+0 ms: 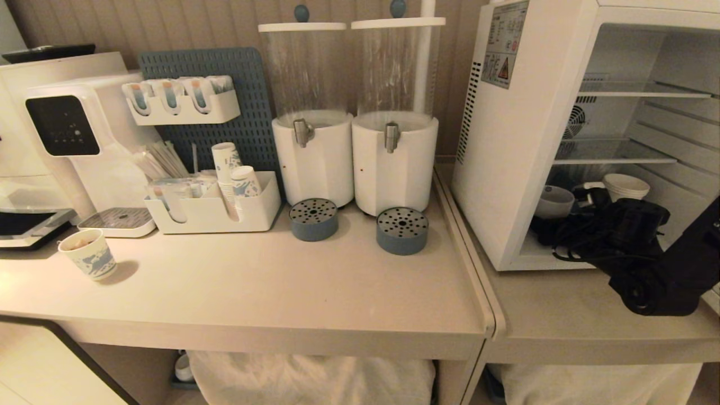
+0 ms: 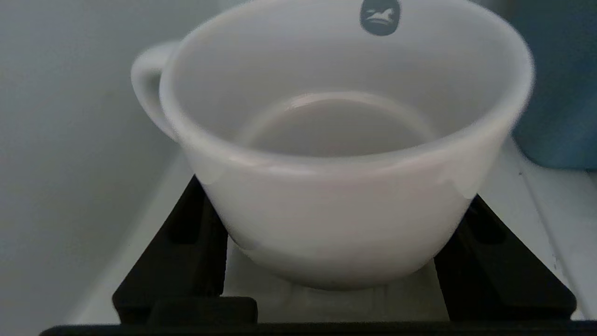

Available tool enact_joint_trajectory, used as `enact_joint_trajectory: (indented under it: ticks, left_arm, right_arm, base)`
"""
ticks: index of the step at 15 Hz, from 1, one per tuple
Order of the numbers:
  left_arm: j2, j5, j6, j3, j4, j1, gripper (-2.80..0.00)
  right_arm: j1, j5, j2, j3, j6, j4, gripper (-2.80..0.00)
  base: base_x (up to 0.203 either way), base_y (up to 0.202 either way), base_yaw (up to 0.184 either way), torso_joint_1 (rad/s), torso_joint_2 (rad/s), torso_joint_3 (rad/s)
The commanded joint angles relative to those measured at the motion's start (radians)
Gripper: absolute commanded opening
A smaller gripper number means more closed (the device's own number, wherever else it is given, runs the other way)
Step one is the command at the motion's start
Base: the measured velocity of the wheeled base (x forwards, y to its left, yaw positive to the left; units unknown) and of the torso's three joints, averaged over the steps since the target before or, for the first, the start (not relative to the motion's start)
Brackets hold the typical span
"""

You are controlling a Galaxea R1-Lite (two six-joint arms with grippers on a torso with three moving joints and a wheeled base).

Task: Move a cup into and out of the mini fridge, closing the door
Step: Put the ceramic cup in the freezer

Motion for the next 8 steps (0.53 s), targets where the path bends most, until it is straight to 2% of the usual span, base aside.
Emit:
enact_joint_trajectory:
  ticks: [1,4,8]
  left_arm:
    - [0.002,0.000,0.000,0.000,0.000,0.000,-2.80]
    - [0.002,0.000,0.000,0.000,0.000,0.000,-2.80]
    - [0.002,0.000,0.000,0.000,0.000,0.000,-2.80]
  right_arm:
    - [0.010,-0.014,0.031,-0.031,-0.001,0.017,-2.80]
    - [0.040,-0.058,0.050,-0.065,0.002,0.033,-2.80]
    - [0.056,-0.060,0.038,-0.074,0.004,0.103,-2.80]
  base:
    - [0.000,0.000,0.000,0.000,0.00,0.000]
    - [0.000,0.000,0.000,0.000,0.00,0.000]
    - [0.000,0.000,0.000,0.000,0.00,0.000]
